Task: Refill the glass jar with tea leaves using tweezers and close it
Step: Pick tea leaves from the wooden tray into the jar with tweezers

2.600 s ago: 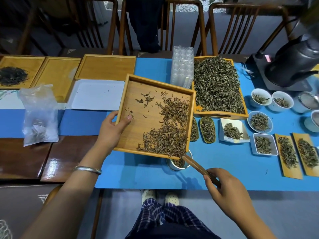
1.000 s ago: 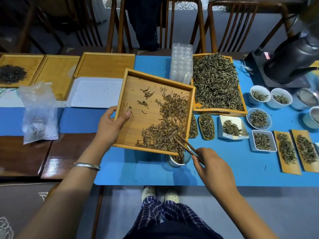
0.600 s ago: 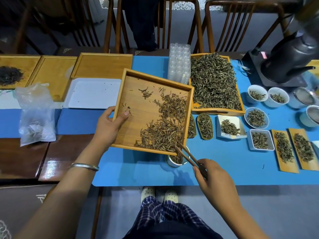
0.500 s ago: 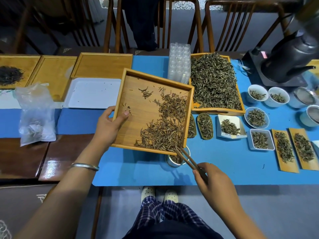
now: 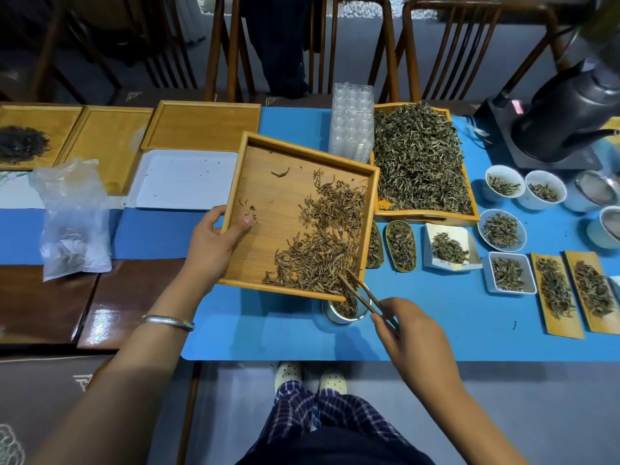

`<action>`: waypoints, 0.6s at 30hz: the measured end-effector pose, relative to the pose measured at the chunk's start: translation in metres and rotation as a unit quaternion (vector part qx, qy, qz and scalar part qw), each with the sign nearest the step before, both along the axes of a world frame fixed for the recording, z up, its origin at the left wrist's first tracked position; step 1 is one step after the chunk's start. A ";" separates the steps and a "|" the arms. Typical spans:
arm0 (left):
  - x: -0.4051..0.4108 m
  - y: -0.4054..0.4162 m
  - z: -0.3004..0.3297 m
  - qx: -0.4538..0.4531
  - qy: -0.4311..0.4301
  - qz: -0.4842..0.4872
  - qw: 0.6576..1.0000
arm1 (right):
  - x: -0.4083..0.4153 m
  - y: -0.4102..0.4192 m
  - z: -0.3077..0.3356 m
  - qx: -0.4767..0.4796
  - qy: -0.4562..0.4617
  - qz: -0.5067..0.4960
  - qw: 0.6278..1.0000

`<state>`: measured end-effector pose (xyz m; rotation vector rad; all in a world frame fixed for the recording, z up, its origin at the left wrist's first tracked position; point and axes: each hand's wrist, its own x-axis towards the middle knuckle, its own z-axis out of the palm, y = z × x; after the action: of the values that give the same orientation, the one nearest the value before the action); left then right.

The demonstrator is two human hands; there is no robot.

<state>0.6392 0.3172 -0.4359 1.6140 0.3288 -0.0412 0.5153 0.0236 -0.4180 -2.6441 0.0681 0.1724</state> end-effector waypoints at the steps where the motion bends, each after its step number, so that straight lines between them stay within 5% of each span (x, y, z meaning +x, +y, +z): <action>1: 0.000 0.000 0.000 -0.001 0.001 0.000 1.000 | 0.001 0.001 -0.001 -0.005 0.003 0.002 1.000; 18: 0.002 -0.001 0.001 0.005 0.010 -0.003 1.000 | -0.020 -0.013 -0.001 -0.008 0.020 -0.009 1.000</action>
<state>0.6408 0.3165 -0.4344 1.6252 0.3401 -0.0609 0.4948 0.0108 -0.4193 -2.6545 0.1066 0.2197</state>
